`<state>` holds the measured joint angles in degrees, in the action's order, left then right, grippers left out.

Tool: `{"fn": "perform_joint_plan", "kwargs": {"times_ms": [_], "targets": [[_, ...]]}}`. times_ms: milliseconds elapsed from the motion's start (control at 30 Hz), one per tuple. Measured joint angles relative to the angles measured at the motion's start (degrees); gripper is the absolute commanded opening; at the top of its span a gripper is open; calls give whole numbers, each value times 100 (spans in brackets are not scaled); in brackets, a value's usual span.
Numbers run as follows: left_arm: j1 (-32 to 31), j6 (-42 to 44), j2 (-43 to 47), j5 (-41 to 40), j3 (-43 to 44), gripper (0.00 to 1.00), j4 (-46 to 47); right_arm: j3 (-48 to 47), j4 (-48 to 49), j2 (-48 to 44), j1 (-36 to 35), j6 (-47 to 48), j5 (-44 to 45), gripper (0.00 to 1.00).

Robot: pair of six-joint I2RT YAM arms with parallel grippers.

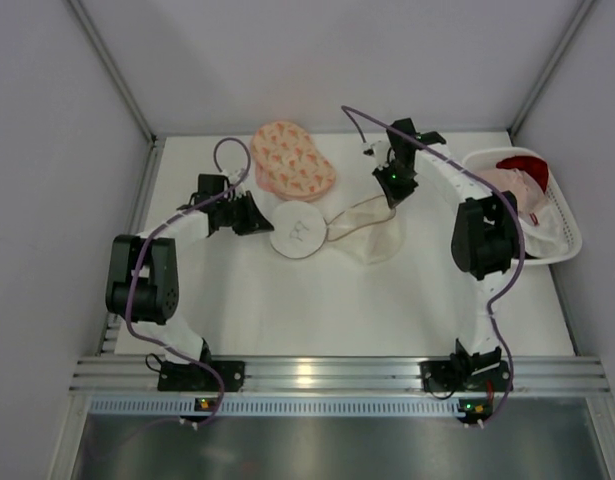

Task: Place the bra in the laundry bag and zip it closed
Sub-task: Adjust the laundry bag at the center of the board.

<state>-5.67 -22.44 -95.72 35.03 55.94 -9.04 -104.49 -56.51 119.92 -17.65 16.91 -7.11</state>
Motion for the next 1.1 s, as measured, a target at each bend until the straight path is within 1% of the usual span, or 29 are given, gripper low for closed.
{"fn": "perform_joint_plan", "kwargs": {"times_ms": [33,67,100,133,167,200,267,333,367,500,567,700,800,967,1067,1100], "targets": [[-4,-39,-70,0,22,0,74,-90,22,2,39,2,39,22],[-9,-79,-125,-4,44,0,162,-175,37,2,85,22,74,29],[-22,-129,-157,-13,66,3,225,-236,44,2,131,42,98,44],[-31,-160,-168,-13,90,8,269,-278,44,2,173,52,107,50],[-42,-170,-168,-7,109,21,315,-289,37,2,190,68,116,56],[-55,-168,-166,9,125,27,385,-284,31,2,216,90,120,61],[-76,-201,-157,31,129,33,470,-219,37,-17,247,118,129,61],[-90,-166,-96,50,127,35,455,15,50,-149,251,92,103,57],[-101,-118,-20,50,125,35,428,111,31,-229,249,57,50,56],[-136,120,481,0,96,35,356,216,68,-632,243,-254,-358,40],[-162,243,699,-26,96,34,341,216,170,-887,229,-433,-577,39],[-313,442,791,-214,98,32,313,201,455,-1244,72,-739,-841,32],[-542,516,564,-332,149,31,245,195,516,-1246,-166,-815,-935,29],[-848,518,-214,-468,330,29,120,260,509,-1021,-667,-793,-970,28],[-879,490,-581,-560,415,29,61,686,557,-986,-870,-761,-876,28],[-874,470,-693,-610,455,29,37,820,562,-970,-905,-743,-835,30]]}}
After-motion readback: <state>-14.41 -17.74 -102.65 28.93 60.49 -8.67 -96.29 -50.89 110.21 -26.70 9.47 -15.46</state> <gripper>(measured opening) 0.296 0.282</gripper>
